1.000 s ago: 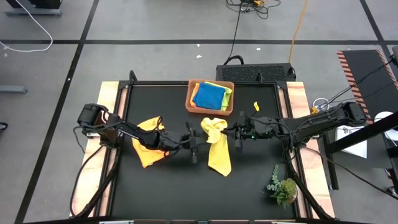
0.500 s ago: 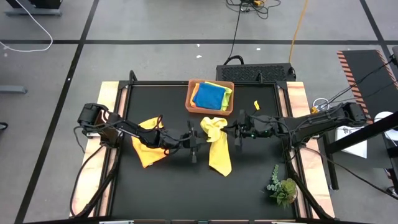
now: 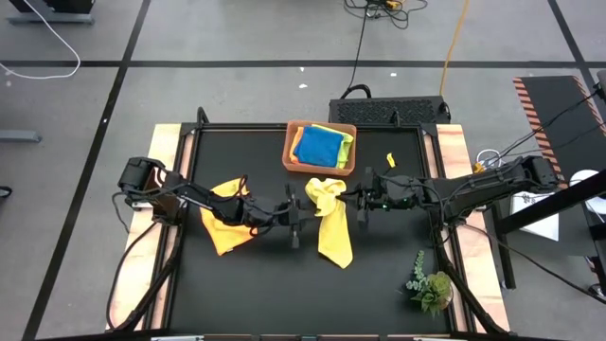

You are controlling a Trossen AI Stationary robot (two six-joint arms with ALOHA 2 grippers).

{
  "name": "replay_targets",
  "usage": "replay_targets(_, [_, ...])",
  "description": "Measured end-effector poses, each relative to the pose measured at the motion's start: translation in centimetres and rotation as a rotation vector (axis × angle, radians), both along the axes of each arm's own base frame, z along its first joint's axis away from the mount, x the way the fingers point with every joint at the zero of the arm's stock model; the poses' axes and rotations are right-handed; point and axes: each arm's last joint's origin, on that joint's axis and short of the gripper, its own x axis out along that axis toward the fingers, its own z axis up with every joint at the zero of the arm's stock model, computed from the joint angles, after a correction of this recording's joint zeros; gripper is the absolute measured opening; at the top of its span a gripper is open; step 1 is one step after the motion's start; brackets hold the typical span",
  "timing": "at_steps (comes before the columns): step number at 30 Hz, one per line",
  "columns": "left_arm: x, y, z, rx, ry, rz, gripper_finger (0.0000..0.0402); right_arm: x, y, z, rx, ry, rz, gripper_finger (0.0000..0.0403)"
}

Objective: Fold microfiber towels
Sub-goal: Fold the yellow microfiber towel

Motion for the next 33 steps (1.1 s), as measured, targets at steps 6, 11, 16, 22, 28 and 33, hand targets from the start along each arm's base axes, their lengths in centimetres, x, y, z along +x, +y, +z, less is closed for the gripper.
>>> replay_targets(6, [0.1, 0.6, 0.0, 0.010, 0.002, 0.024, 0.0043, 0.0, 0.0, 0.0, -0.010, 0.001, 0.003, 0.0000])
replay_targets(11, [0.1, 1.5, 0.0, 0.010, 0.001, 0.069, 0.0008, 0.0, 0.0, 0.0, -0.022, 0.008, 0.007, 0.0000])
replay_targets(16, [-1.0, 1.8, 2.9, 0.119, -0.050, 0.089, 0.0004, -0.1, 0.1, 0.0, -0.010, 0.013, 0.047, 0.0000])
replay_targets(22, [-4.4, 2.1, 9.3, 0.211, -0.058, 0.116, 0.0002, -0.7, 0.3, 1.5, 0.006, -0.082, 0.092, 0.0009])
replay_targets(28, [-7.2, 2.0, 16.3, 0.319, 0.032, 0.181, 0.0002, -1.6, 1.2, 3.1, -0.091, -0.192, 0.183, 0.0036])
replay_targets(33, [-8.6, 1.0, 20.3, 0.346, 0.105, 0.140, 0.0001, -1.8, 1.3, 3.4, -0.151, -0.200, 0.168, 0.0068])
